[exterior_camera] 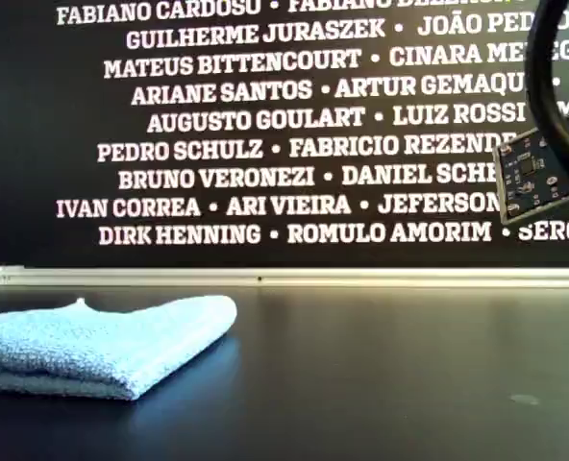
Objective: Fold a cloth
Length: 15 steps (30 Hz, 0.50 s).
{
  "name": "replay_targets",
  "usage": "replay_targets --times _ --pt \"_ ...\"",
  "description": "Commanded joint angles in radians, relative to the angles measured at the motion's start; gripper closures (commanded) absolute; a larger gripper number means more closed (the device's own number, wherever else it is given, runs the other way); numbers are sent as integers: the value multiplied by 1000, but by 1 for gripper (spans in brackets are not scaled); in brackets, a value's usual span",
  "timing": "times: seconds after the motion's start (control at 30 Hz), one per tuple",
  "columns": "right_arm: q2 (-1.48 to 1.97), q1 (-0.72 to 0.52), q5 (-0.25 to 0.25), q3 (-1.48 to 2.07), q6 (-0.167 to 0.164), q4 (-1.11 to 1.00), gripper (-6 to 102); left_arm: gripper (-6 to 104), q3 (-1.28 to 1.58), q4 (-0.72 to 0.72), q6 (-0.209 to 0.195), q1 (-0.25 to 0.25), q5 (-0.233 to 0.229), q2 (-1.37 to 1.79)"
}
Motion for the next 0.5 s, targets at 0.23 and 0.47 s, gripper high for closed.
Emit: replay_targets --times 0.23,0.47 --pt "48 2 3 15 5 20 94 99 -6 3 8 12 -11 17" --pt "48 2 3 15 5 20 94 99 -6 0 11 12 3 17"
